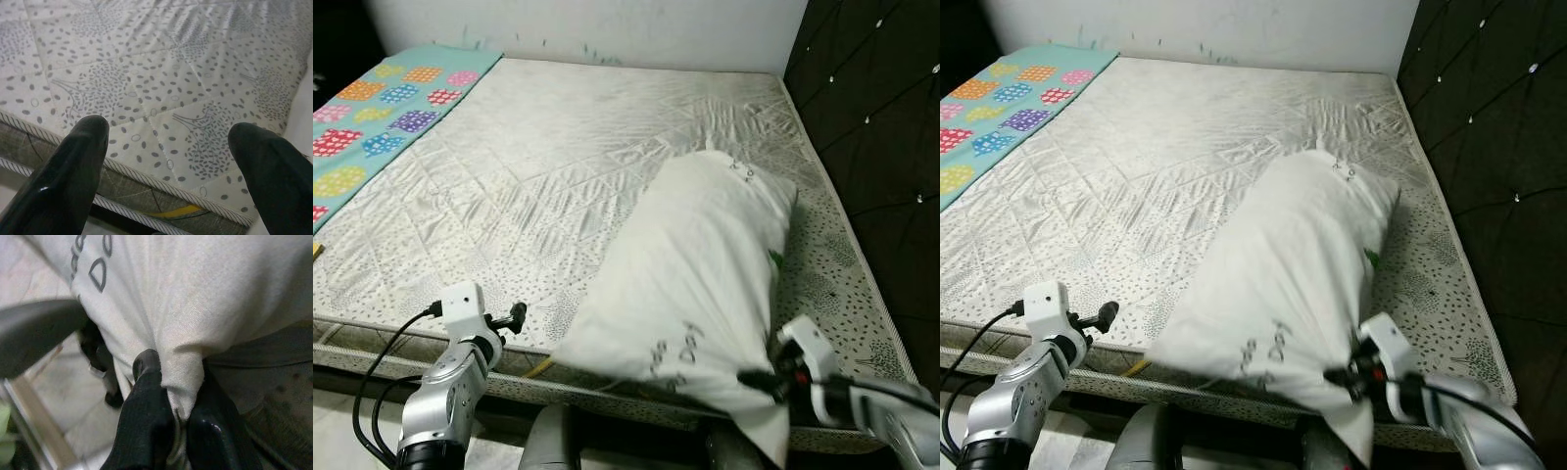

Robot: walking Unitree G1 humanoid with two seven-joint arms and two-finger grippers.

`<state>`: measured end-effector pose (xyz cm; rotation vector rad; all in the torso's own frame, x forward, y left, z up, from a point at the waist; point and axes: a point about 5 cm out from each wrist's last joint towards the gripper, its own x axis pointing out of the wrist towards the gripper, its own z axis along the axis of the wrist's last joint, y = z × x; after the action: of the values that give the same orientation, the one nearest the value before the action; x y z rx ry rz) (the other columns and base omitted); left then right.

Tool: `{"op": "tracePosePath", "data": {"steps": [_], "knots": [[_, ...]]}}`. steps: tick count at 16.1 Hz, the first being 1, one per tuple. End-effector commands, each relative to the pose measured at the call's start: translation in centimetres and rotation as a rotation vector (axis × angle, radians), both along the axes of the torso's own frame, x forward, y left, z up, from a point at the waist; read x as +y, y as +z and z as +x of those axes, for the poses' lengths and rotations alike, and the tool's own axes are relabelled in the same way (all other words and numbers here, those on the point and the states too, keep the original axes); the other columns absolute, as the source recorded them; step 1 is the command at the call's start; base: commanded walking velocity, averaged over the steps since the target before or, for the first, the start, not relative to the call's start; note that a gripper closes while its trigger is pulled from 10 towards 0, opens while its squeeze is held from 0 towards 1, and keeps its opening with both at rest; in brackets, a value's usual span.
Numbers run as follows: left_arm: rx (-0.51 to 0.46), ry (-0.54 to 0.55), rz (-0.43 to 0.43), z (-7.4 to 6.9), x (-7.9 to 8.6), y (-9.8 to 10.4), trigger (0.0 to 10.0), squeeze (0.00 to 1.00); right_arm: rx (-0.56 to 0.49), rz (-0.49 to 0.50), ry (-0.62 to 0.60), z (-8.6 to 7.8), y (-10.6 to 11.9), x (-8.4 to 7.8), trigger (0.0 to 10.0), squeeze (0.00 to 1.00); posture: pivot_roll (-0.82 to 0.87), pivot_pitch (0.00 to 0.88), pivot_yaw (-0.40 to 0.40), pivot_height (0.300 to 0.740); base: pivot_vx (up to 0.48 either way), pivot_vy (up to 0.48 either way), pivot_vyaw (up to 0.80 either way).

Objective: Clean up the room

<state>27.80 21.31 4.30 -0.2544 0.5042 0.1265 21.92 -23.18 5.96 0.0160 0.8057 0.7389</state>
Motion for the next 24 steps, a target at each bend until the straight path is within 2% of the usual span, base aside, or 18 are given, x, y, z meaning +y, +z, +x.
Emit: {"op": "tracePosePath", "data": {"steps": [1,2,3,5,8,11,12,13,14,15,16,17,19,20,21,23,24], "knots": [[-0.011,-0.005,-0.014,0.4,0.3,0.1,10.0,0.0,0.049,0.07,0.125,-1.2,0.1,1.0,0.0,0.0,-0.14,0.0,0.015,0.617,0.0,0.0,0.0],[-0.011,-0.011,-0.017,0.5,0.3,0.0,10.0,0.0,0.047,0.078,0.141,-1.3,0.3,1.0,0.0,0.0,-0.14,0.0,0.015,0.617,0.0,0.0,0.0],[0.001,-0.039,-0.023,1.4,0.5,-0.2,10.0,0.0,0.04,0.074,0.186,-1.5,0.8,0.9,0.0,0.0,-0.16,0.0,0.013,0.617,0.0,0.0,0.0],[0.016,-0.098,-0.011,2.4,0.2,-0.3,10.0,0.0,0.037,0.026,0.183,-1.5,0.6,0.5,0.0,0.0,-0.17,0.0,0.01,0.617,0.0,0.0,0.0],[0.061,-0.237,-0.005,3.9,-1.6,-0.5,10.0,0.0,0.004,-0.001,0.204,-1.3,0.4,1.1,0.0,0.0,-0.18,0.0,0.018,0.617,0.0,0.0,0.0],[0.069,-0.341,0.035,4.4,-2.5,-0.7,10.0,0.0,-0.021,-0.009,0.226,-1.3,0.3,1.9,0.0,0.0,-0.19,0.0,0.023,0.617,0.0,0.0,0.0],[0.084,-0.438,-0.006,4.3,-3.6,-1.1,10.0,0.04,-0.029,-0.011,0.246,-1.3,0.2,2.2,0.0,0.0,-0.19,0.0,0.022,0.617,0.0,0.0,0.0],[0.086,-0.459,-0.003,4.2,-3.7,-1.2,10.0,0.19,-0.031,-0.014,0.249,-1.3,0.2,2.3,0.0,0.0,-0.2,0.0,0.021,0.617,0.0,0.0,0.0],[0.082,-0.523,-0.017,4.2,-4.4,-1.4,10.0,0.25,-0.036,-0.018,0.259,-1.3,0.1,2.4,0.0,0.0,-0.19,0.0,0.02,0.617,0.0,0.0,0.0],[0.075,-0.535,-0.052,4.2,-4.9,-1.4,10.0,0.25,-0.039,-0.019,0.263,-1.2,0.0,2.5,0.0,0.0,-0.19,0.0,0.019,0.617,0.0,0.0,0.0],[0.06,-0.571,-0.03,4.2,-5.2,-1.4,10.0,0.16,-0.043,-0.019,0.267,-1.2,0.0,2.6,0.0,0.0,-0.19,0.0,0.019,0.617,0.0,0.0,0.0],[0.067,-0.578,-0.058,4.2,-5.6,-1.5,10.0,0.0,-0.049,-0.021,0.272,-1.1,0.0,2.7,0.0,0.0,-0.19,0.0,0.019,0.617,0.0,0.0,0.0],[0.11,-0.591,-0.073,3.8,-5.9,-2.1,10.0,0.0,-0.057,-0.023,0.276,-0.9,0.0,2.9,0.0,0.0,-0.19,0.0,0.021,0.617,0.0,0.0,0.0],[0.159,-0.573,-0.107,3.3,-5.7,-2.7,10.0,0.0,-0.06,-0.025,0.277,-0.9,0.0,2.9,0.0,0.0,-0.19,0.0,0.021,0.617,0.0,0.0,0.0],[0.173,-0.57,-0.116,3.0,-5.6,-3.0,10.0,0.0,-0.061,-0.028,0.278,-1.0,-0.1,2.9,0.0,0.0,-0.2,0.0,0.02,0.617,0.0,0.0,0.0],[0.209,-0.587,-0.198,2.1,-5.3,-3.8,10.0,0.0,-0.06,-0.041,0.285,-1.1,-0.2,2.9,0.0,0.0,-0.2,0.0,0.016,0.617,0.0,0.0,0.0],[0.209,-0.593,-0.205,2.0,-5.3,-3.8,10.0,0.0,-0.06,-0.043,0.287,-1.1,-0.2,2.9,0.0,0.0,-0.2,0.0,0.016,0.617,0.0,0.0,0.0]]}}
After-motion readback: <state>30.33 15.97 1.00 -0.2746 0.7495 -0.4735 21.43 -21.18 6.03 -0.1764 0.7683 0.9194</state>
